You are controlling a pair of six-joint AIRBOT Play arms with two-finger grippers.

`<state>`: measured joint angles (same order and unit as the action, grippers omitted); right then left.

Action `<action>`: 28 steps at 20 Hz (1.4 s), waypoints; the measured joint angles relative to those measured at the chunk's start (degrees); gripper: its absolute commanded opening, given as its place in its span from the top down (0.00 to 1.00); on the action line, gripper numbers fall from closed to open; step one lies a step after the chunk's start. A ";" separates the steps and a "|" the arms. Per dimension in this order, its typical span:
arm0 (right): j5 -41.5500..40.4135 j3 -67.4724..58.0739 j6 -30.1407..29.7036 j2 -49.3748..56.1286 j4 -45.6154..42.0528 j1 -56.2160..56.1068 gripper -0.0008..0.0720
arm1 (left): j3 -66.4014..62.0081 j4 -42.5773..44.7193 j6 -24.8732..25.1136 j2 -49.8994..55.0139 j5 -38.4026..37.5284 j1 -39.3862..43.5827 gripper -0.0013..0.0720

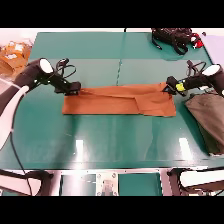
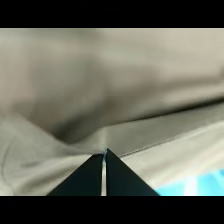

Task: Fold the shirts.

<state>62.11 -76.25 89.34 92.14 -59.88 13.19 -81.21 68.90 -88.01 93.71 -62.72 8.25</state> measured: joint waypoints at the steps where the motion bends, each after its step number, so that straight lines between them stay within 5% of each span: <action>1: -0.74 -2.14 -0.04 2.54 0.35 -0.04 0.38 | -1.44 -0.22 -0.02 1.46 1.42 -0.02 0.01; 6: 0.98 -9.33 -4.90 8.28 1.38 3.82 0.16 | -8.26 2.82 -0.04 4.66 3.74 -1.44 0.01; 8: 4.17 -10.56 -7.48 8.98 1.66 6.91 0.14 | -11.19 4.70 -0.39 4.96 2.71 -2.34 0.01; 9: 5.64 -10.93 -8.98 9.35 1.64 8.68 0.02 | -12.39 5.55 -1.01 5.11 1.86 -2.89 0.01; 20: 24.28 -11.85 -31.63 19.21 13.05 16.90 0.02 | -16.39 1.81 -4.83 5.38 -5.05 -4.57 0.01; 26: 24.28 -11.96 -36.02 22.18 17.00 15.15 0.03 | -16.46 -1.05 -5.01 5.38 -6.62 -4.61 0.01; 28: 22.56 -11.96 -36.20 22.53 17.29 14.14 0.28 | -16.46 -1.92 -5.05 5.38 -6.78 -4.52 0.01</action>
<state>84.66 -88.20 53.15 114.67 -42.59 27.33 -97.67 66.98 -93.06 99.09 -69.49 3.73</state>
